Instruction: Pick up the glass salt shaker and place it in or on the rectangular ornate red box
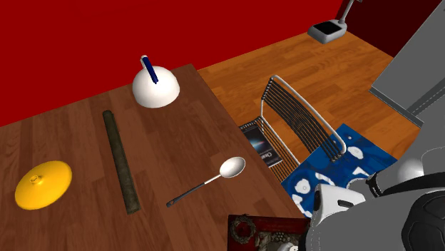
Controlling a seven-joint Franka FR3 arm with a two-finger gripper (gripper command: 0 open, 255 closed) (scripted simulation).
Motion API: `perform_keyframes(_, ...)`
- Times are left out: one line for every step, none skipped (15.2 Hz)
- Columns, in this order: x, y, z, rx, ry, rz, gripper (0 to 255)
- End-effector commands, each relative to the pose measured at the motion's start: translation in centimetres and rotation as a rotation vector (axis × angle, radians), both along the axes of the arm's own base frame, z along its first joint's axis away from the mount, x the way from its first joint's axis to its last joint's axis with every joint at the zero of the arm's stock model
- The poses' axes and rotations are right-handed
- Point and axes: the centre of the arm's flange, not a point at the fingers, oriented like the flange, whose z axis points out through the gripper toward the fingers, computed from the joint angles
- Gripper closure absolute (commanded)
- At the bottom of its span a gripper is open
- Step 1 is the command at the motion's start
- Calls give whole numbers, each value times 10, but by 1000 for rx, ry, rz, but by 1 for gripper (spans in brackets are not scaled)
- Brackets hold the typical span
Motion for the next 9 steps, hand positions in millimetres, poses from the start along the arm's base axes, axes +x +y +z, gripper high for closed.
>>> perform_keyframes(0, 1, 23, -1, 0, 0, 0)
perform_keyframes(-1, 1, 33, -1, 0, 0, 0)
perform_keyframes(-1, 1, 33, -1, 0, 0, 0)
perform_keyframes(-1, 1, 33, -1, 0, 0, 0)
perform_keyframes(-1, 1, 33, -1, 0, 0, 0)
perform_keyframes(-1, 1, 33, -1, 0, 0, 0)
perform_keyframes(-1, 1, 33, -1, 0, 0, 0)
perform_keyframes(-1, 1, 33, -1, 0, 0, 0)
perform_keyframes(-1, 1, 33, -1, 0, 0, 0)
